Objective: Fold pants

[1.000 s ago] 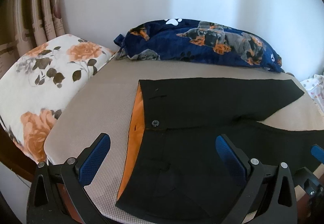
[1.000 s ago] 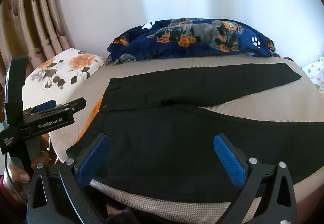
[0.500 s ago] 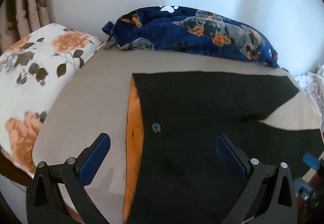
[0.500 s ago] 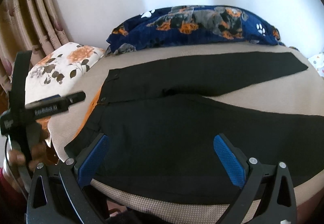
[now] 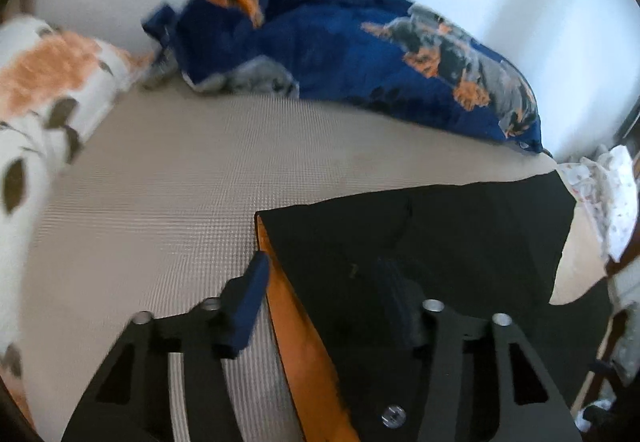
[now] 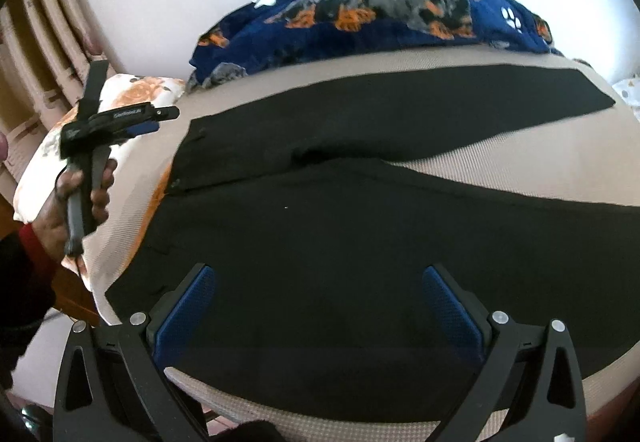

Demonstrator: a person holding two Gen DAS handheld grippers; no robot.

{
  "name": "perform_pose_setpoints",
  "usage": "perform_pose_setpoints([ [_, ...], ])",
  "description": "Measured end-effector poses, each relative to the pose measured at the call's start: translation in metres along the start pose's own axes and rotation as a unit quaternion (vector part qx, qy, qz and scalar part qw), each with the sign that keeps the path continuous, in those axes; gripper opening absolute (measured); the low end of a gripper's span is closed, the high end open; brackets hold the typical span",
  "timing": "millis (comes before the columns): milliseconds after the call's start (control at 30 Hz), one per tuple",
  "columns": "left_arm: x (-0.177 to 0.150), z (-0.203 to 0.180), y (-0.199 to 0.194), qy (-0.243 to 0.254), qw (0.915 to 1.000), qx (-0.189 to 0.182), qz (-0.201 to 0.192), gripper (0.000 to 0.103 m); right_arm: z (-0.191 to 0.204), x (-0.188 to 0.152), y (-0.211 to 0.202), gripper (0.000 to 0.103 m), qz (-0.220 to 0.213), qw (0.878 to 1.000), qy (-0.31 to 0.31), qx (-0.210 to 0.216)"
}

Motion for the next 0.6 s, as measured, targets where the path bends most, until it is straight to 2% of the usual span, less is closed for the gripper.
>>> perform_pose_setpoints([
  [67,0.003,0.011,0.015,-0.008,0.9999,-0.006,0.013,0.049,-0.003,0.001,0.003,0.103,0.006,1.0,0.004,-0.001],
  [167,0.011,0.027,0.027,-0.025,0.9996,-0.003,0.01,0.049,-0.006,0.002,0.009,0.103,0.014,1.0,0.007,-0.002],
  [233,0.016,0.033,0.035,-0.032,0.9991,-0.022,0.017,0.049,-0.006,0.002,0.011,0.103,0.018,1.0,0.006,-0.002],
  [300,0.018,0.031,0.045,-0.016,0.999,-0.027,0.032,0.049,-0.005,0.001,0.013,0.103,0.022,1.0,0.002,-0.004],
  [367,0.017,0.021,0.055,0.025,0.9981,-0.023,0.051,0.049,-0.005,0.001,0.016,0.103,0.026,1.0,-0.001,-0.005],
  [433,0.02,0.016,0.059,0.054,0.9971,-0.018,0.051,0.049,-0.004,0.001,0.018,0.103,0.029,1.0,-0.002,-0.006],
  [467,0.021,0.017,0.06,0.053,0.9969,-0.026,0.053,0.049,-0.004,0.0,0.019,0.103,0.031,0.999,-0.002,-0.005],
  [533,0.022,0.019,0.06,0.059,0.9961,-0.039,0.052,0.043,-0.004,0.001,0.021,0.103,0.034,0.999,0.0,-0.005],
  [600,0.022,0.026,0.058,0.047,0.9963,-0.053,0.048,0.027,-0.004,0.0,0.022,0.103,0.037,0.999,0.001,-0.005],
])
Point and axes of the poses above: each gripper's, at about its wrist camera, not at the fingertips, and y roughly the way its jaws point, z to its left, x to its top, the point moved 5 cm from there along y, roughly the way its jaws point, and after that the axes turned 7 degrees about y, right-handed, at the moved point
